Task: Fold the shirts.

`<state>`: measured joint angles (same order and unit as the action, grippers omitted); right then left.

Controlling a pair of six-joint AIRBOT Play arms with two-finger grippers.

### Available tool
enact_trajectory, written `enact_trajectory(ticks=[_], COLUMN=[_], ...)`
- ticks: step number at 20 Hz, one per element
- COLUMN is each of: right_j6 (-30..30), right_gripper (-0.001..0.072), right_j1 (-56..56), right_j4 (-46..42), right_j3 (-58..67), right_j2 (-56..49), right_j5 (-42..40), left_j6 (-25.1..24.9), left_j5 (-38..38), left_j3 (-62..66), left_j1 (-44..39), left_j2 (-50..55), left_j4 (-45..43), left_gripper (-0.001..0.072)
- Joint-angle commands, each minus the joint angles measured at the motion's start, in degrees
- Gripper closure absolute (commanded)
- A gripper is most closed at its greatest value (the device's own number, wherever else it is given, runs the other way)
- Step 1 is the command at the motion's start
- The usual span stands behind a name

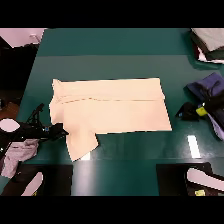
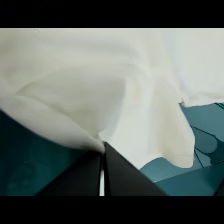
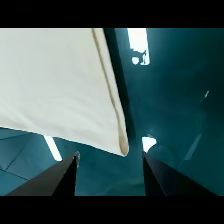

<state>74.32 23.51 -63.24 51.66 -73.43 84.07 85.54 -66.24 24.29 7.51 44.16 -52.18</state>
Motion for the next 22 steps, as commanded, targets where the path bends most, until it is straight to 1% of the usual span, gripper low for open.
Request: enact_trajectory(ticks=[1, 5, 6, 8, 10, 14, 15, 16, 17, 19, 22], right_j6=[-2.95, -3.63, -4.09, -4.17, -4.15, -4.33, -4.98, -6.49, -7.13, -7.08, -6.64], right_gripper=[0.0242, 0.0245, 0.0272, 0.0287, 0.0404, 0.0416, 0.0529, 0.0668, 0.0697, 0.0699, 0.07], right_j1=[4.04, 3.98, 3.98, 3.96, 3.96, 0.66, -0.61, -1.73, -2.29, -1.88, 2.23], right_j4=[3.63, 5.81, 7.08, 8.31, 8.28, 8.09, 8.02, 7.74, 7.39, 6.23, 2.6], right_j3=[-9.31, -13.03, -13.55, -13.81, -13.81, -13.81, -13.79, -13.79, -13.79, -13.77, -13.77], right_j2=[0.52, 0.52, 0.52, 0.52, 0.52, 0.52, 0.52, 0.55, 0.57, 1.55, 7.98], right_j5=[-3.87, -7.56, -8.37, -9.42, -9.38, -9.51, -9.73, -9.81, -9.79, -9.16, -5.95], left_j6=[-0.52, -0.5, -0.5, -0.5, -0.5, -0.5, -0.5, -0.5, -0.52, -1.57, -1.97], left_j5=[-0.46, -0.85, -0.85, -0.87, -0.87, -1.03, -1.42, -1.9, -2.36, -4.13, -9.38], left_j3=[0.57, 0.57, 0.57, 0.57, 0.57, 0.57, 0.57, 0.57, 0.59, 0.96, 4.24], left_j1=[-0.02, -0.02, -0.02, -0.02, -0.02, -0.02, -0.02, -0.02, -0.02, -0.02, -0.02], left_j2=[-0.07, -0.07, -0.07, -0.07, -0.07, -0.07, -0.07, -0.07, -0.07, -0.07, -0.13], left_j4=[0.11, 0.13, 0.13, 0.11, 0.13, 0.15, 0.15, 0.15, 0.15, 0.13, 0.13], left_gripper=[0.068, 0.068, 0.068, 0.068, 0.068, 0.068, 0.068, 0.068, 0.068, 0.0681, 0.0682])
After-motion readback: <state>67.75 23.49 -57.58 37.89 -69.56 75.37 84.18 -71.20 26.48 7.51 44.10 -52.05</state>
